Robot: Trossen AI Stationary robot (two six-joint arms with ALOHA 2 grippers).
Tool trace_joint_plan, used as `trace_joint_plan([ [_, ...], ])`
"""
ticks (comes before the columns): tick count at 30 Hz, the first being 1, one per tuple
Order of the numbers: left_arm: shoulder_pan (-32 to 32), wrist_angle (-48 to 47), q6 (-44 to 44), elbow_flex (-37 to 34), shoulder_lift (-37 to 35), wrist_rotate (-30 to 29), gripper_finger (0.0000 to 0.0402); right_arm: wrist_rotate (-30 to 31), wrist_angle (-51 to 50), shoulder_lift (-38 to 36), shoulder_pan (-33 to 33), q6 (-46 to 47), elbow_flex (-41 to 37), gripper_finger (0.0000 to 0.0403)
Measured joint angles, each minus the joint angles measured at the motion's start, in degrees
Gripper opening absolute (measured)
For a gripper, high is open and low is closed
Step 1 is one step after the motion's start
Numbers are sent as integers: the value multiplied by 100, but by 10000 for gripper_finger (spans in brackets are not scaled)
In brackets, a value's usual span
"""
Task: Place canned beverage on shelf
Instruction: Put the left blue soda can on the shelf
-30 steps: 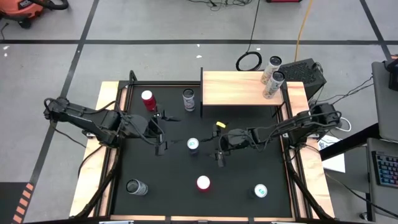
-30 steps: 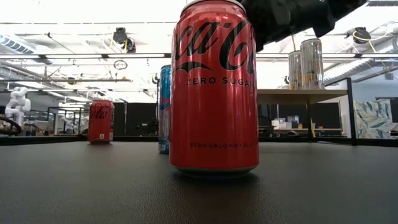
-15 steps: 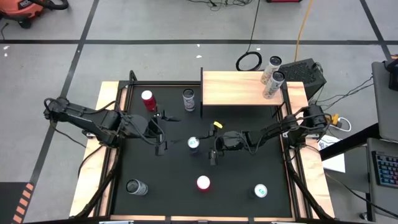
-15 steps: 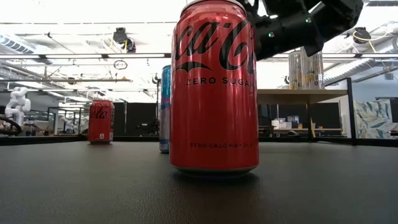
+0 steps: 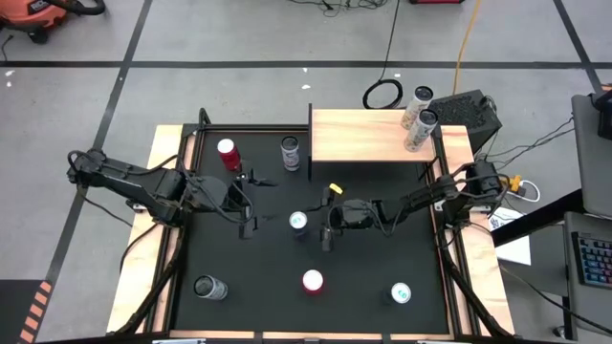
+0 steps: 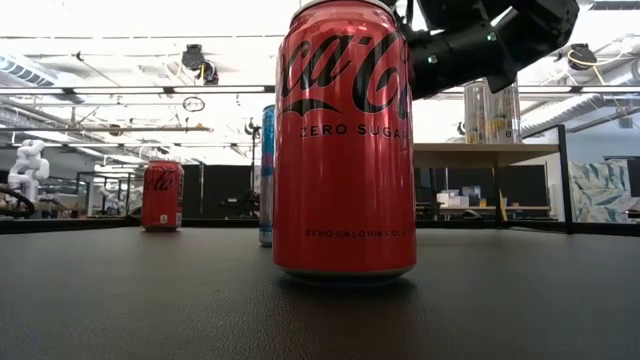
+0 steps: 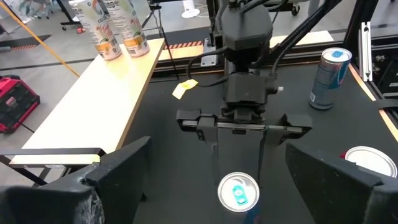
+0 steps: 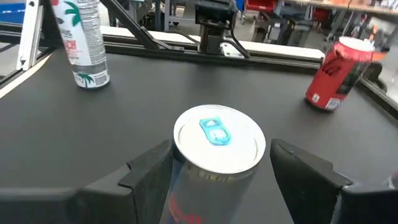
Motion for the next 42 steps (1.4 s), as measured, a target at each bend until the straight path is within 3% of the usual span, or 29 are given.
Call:
trace_joint_plan([
  [10, 0, 2, 4, 0, 0, 0, 371, -44, -60, 111, -89, 380, 0, 253],
  [16, 0, -3, 3, 0, 0, 0, 371, -581, 94, 257, -90, 471, 6, 253],
  [31, 0, -11, 2, 0, 0, 0, 371, -620, 216, 257, -49, 655, 13, 255],
  [42, 1, -11, 0, 0, 0, 0, 371, -619, 198, 257, 26, 428, 15, 320],
])
